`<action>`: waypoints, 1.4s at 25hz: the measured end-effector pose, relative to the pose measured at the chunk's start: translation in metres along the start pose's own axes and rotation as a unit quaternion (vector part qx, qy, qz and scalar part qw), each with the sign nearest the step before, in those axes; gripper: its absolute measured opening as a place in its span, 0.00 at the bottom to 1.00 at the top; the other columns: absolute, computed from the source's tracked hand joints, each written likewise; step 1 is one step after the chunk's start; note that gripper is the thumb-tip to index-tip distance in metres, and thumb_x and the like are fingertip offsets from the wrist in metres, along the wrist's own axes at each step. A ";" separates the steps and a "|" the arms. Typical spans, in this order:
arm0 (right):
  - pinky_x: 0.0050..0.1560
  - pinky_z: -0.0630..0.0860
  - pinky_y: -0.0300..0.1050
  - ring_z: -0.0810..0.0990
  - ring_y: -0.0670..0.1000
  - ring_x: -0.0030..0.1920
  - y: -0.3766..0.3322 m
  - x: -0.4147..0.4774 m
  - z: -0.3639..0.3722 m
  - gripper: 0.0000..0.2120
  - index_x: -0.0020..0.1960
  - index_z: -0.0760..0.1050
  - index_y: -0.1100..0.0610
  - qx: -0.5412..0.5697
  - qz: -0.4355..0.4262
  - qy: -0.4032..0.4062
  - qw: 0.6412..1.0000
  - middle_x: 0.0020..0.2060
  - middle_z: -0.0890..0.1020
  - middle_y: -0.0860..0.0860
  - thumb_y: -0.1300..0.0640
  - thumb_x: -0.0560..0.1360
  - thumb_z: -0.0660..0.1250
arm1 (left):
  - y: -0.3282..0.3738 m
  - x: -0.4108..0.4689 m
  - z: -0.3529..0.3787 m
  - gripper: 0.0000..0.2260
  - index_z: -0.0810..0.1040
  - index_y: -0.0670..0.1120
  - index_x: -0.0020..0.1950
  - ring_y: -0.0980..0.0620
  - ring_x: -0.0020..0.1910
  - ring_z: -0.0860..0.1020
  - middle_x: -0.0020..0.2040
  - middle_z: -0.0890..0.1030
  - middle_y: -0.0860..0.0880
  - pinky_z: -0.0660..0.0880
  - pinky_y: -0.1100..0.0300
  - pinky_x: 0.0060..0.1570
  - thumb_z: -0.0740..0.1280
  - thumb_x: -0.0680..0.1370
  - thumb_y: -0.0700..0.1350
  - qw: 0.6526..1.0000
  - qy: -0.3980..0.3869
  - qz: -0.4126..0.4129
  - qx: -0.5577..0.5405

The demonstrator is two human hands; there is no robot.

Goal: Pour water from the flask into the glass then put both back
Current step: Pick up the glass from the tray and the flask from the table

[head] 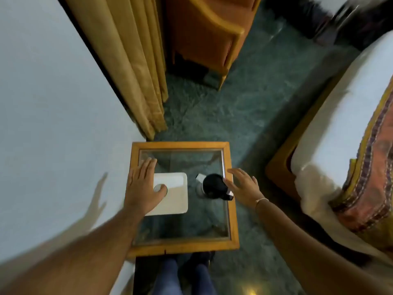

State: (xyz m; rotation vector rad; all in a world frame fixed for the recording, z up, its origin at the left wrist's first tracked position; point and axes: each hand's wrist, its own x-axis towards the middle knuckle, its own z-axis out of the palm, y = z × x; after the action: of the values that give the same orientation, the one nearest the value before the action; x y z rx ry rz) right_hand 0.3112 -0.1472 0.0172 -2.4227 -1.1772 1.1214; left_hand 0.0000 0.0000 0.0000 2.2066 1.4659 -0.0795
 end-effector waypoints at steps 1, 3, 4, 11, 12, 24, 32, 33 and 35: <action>0.81 0.54 0.66 0.68 0.56 0.79 0.015 0.004 0.015 0.24 0.77 0.70 0.49 0.037 0.027 0.009 0.999 0.78 0.72 0.52 0.41 0.84 0.62 | -0.012 -0.002 0.025 0.44 0.60 0.51 0.89 0.39 0.88 0.65 0.89 0.65 0.46 0.59 0.36 0.87 0.77 0.79 0.60 1.000 -0.023 0.000 -0.010; 0.71 0.73 0.64 0.79 0.60 0.68 0.047 0.022 0.049 0.19 0.70 0.76 0.53 0.166 0.069 0.044 0.983 0.67 0.81 0.58 0.45 0.84 0.66 | -0.036 -0.002 0.075 0.46 0.59 0.51 0.89 0.39 0.88 0.65 0.89 0.66 0.46 0.62 0.34 0.86 0.79 0.77 0.58 0.997 -0.065 -0.029 -0.039; 0.64 0.78 0.62 0.83 0.59 0.61 0.060 0.026 0.063 0.15 0.64 0.79 0.54 0.219 0.091 0.051 0.970 0.59 0.84 0.58 0.46 0.84 0.66 | -0.047 -0.004 0.097 0.47 0.57 0.52 0.89 0.40 0.88 0.65 0.89 0.65 0.47 0.63 0.34 0.86 0.79 0.77 0.58 0.994 -0.089 -0.055 -0.039; 0.50 0.75 0.30 0.85 0.37 0.47 0.088 0.048 0.107 0.26 0.56 0.82 0.52 0.315 0.084 -0.013 0.945 0.43 0.88 0.45 0.35 0.84 0.54 | -0.082 0.032 0.214 0.53 0.53 0.55 0.90 0.38 0.85 0.69 0.89 0.66 0.46 0.74 0.35 0.80 0.84 0.74 0.56 0.949 -0.058 -0.239 -0.197; 0.48 0.75 0.30 0.84 0.39 0.44 0.088 0.046 0.108 0.26 0.53 0.82 0.53 0.318 0.078 -0.016 0.945 0.39 0.88 0.45 0.37 0.85 0.52 | -0.084 0.035 0.220 0.53 0.53 0.55 0.90 0.38 0.86 0.69 0.89 0.66 0.46 0.74 0.35 0.80 0.84 0.75 0.55 0.938 -0.057 -0.261 -0.219; 0.38 0.65 0.47 0.66 0.51 0.32 0.073 0.043 0.160 0.31 0.54 0.75 0.68 0.482 0.017 0.077 0.873 0.30 0.70 0.51 0.37 0.82 0.61 | -0.088 0.070 0.247 0.31 0.73 0.52 0.81 0.43 0.74 0.77 0.79 0.79 0.45 0.73 0.41 0.80 0.79 0.80 0.54 0.912 -0.042 -0.257 -0.317; 0.33 0.62 0.43 0.62 0.47 0.28 0.019 0.024 0.127 0.16 0.40 0.77 0.52 0.558 0.014 0.194 0.807 0.29 0.67 0.48 0.49 0.84 0.62 | -0.055 0.055 0.187 0.32 0.76 0.51 0.80 0.45 0.71 0.80 0.75 0.82 0.46 0.82 0.45 0.71 0.82 0.78 0.52 0.903 0.005 -0.215 -0.371; 0.32 0.61 0.43 0.62 0.47 0.27 0.010 0.015 0.114 0.16 0.38 0.76 0.51 0.561 0.005 0.204 0.802 0.28 0.67 0.47 0.48 0.83 0.63 | -0.051 0.051 0.174 0.32 0.76 0.51 0.79 0.45 0.70 0.80 0.73 0.83 0.46 0.83 0.45 0.70 0.82 0.77 0.53 0.905 0.002 -0.208 -0.372; 0.30 0.58 0.45 0.62 0.47 0.26 -0.018 -0.005 0.073 0.17 0.39 0.75 0.54 0.564 -0.027 0.232 0.792 0.27 0.67 0.45 0.46 0.82 0.63 | -0.042 0.042 0.132 0.32 0.76 0.52 0.79 0.45 0.68 0.81 0.71 0.82 0.50 0.84 0.46 0.67 0.82 0.77 0.54 0.909 -0.005 -0.182 -0.374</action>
State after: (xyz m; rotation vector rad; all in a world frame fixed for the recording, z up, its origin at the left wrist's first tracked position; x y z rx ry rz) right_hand 0.2463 -0.1475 -0.0209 -1.5141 -0.2238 0.7571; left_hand 0.0094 -0.0072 -0.1446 1.3080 1.5445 0.3023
